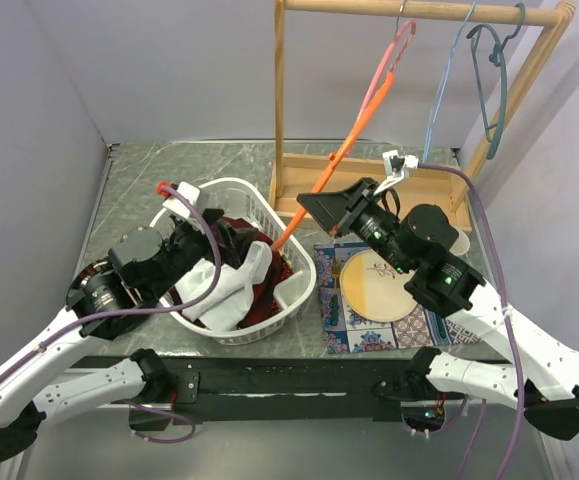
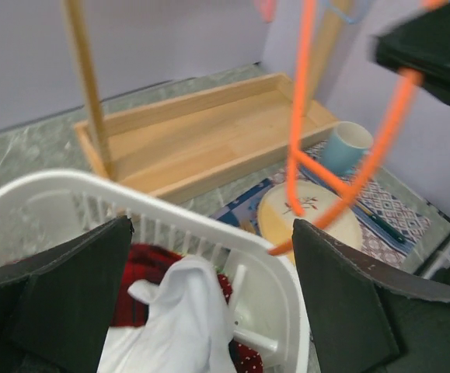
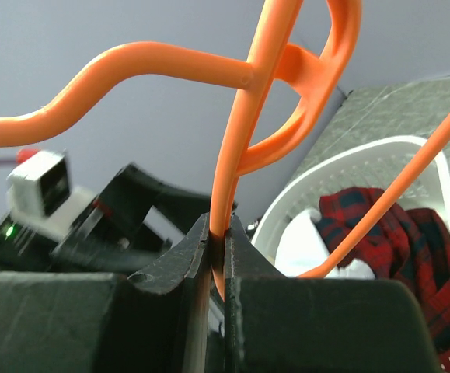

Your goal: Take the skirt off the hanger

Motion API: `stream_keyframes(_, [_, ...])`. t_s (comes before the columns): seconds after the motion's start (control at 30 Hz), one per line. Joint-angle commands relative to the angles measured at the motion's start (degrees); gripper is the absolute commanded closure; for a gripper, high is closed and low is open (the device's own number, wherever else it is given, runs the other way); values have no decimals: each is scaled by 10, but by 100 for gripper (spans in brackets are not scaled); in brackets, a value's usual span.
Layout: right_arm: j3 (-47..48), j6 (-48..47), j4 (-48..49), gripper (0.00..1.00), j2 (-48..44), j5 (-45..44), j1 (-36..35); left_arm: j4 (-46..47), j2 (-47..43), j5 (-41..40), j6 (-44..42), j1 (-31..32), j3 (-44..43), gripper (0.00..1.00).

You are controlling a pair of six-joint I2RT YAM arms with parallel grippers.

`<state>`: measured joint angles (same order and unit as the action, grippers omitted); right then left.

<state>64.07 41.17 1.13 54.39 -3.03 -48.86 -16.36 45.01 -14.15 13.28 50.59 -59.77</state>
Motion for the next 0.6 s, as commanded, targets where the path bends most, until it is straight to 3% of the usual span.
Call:
stream_keyframes(0.0, [58, 29, 9, 100, 18, -62, 10, 70, 7, 96, -79, 22, -42, 11])
stream_keyframes(0.27, [97, 72, -2, 100, 42, -63, 32, 101, 62, 64, -150, 86, -82, 10])
stream_keyframes(0.57, [105, 87, 1, 100, 33, -41, 39, 180, 94, 45, -258, 100, -76, 11])
